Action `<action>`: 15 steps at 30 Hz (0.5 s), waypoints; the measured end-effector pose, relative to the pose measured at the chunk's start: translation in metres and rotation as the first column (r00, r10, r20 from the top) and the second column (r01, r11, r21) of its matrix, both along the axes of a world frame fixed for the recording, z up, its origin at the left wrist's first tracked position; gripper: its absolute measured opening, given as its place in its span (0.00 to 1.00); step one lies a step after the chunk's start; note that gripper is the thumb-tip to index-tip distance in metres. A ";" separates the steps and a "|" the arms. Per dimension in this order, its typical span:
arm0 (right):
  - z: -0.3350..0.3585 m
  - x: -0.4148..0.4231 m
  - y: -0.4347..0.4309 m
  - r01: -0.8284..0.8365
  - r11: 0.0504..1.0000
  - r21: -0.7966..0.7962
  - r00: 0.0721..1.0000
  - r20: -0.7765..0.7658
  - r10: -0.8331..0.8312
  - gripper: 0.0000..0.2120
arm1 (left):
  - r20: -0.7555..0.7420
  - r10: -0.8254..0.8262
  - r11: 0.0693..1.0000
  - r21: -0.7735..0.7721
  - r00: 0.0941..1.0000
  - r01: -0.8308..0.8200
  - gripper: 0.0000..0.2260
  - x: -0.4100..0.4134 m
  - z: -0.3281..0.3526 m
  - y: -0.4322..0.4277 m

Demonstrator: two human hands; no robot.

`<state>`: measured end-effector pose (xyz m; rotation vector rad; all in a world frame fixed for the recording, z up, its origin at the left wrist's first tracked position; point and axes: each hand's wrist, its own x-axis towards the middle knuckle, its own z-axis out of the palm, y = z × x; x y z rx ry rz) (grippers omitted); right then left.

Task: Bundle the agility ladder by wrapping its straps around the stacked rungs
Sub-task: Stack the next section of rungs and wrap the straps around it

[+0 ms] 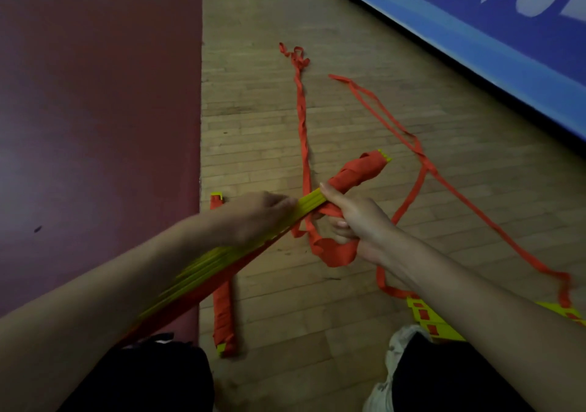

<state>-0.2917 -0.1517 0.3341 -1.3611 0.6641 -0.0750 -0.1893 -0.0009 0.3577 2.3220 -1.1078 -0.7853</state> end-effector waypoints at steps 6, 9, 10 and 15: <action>0.006 0.004 -0.002 -0.020 1.000 0.014 0.987 0.162 0.018 0.18 | -0.624 0.071 0.954 -0.184 0.778 -0.235 0.17 0.021 0.006 0.017; 0.008 0.003 -0.004 -0.050 0.999 -0.007 0.974 0.219 0.050 0.18 | -0.693 0.075 0.946 -0.177 0.717 -0.270 0.19 0.030 0.003 0.019; 0.010 0.002 -0.004 -0.069 0.998 -0.009 0.967 0.246 0.069 0.19 | -0.692 0.087 0.951 -0.157 0.716 -0.267 0.21 0.032 0.004 0.020; 0.017 0.000 -0.001 -0.163 0.985 -0.046 0.903 0.395 0.168 0.19 | -0.804 0.008 0.970 -0.137 0.594 -0.199 0.40 0.039 -0.002 0.020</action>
